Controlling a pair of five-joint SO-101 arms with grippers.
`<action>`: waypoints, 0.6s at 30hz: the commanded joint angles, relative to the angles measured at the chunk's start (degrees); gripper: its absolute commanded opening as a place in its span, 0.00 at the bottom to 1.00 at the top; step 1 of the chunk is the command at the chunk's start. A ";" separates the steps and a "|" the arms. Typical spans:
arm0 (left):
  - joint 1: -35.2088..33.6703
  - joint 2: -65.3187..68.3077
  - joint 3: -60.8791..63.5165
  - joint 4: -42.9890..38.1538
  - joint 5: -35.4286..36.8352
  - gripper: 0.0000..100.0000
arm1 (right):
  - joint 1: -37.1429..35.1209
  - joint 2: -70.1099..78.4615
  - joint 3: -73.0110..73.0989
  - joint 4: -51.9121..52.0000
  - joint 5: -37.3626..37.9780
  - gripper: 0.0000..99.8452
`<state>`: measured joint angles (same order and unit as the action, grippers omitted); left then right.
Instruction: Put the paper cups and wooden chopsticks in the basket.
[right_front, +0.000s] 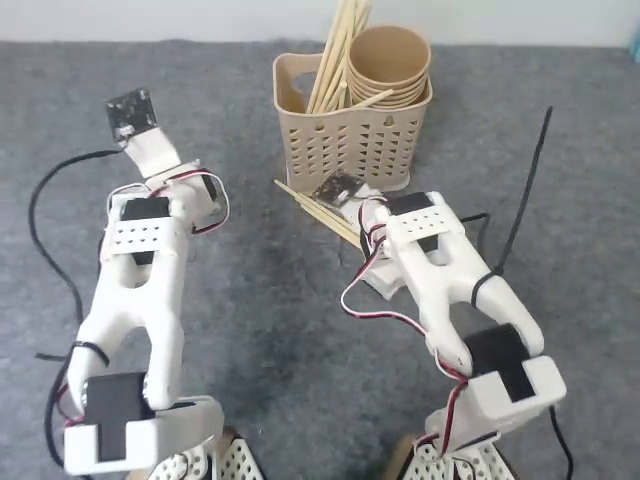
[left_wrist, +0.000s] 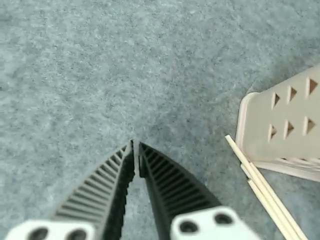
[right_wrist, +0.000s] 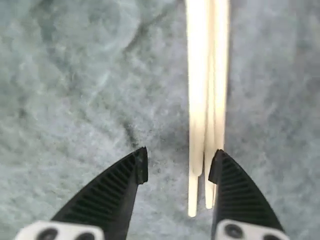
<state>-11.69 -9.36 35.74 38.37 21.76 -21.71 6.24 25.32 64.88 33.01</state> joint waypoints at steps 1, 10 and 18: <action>0.00 -2.55 -0.48 -1.32 -0.70 0.02 | 1.10 0.04 -1.67 -1.01 5.19 0.21; 0.00 -2.55 -0.40 -1.41 -0.70 0.02 | -1.89 3.38 -0.44 0.04 12.57 0.11; 0.09 -2.55 -0.31 -1.41 -0.70 0.02 | -3.03 2.68 0.35 3.91 13.01 0.01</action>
<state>-11.60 -9.36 35.74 38.37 21.76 -23.74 10.37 25.49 66.02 45.14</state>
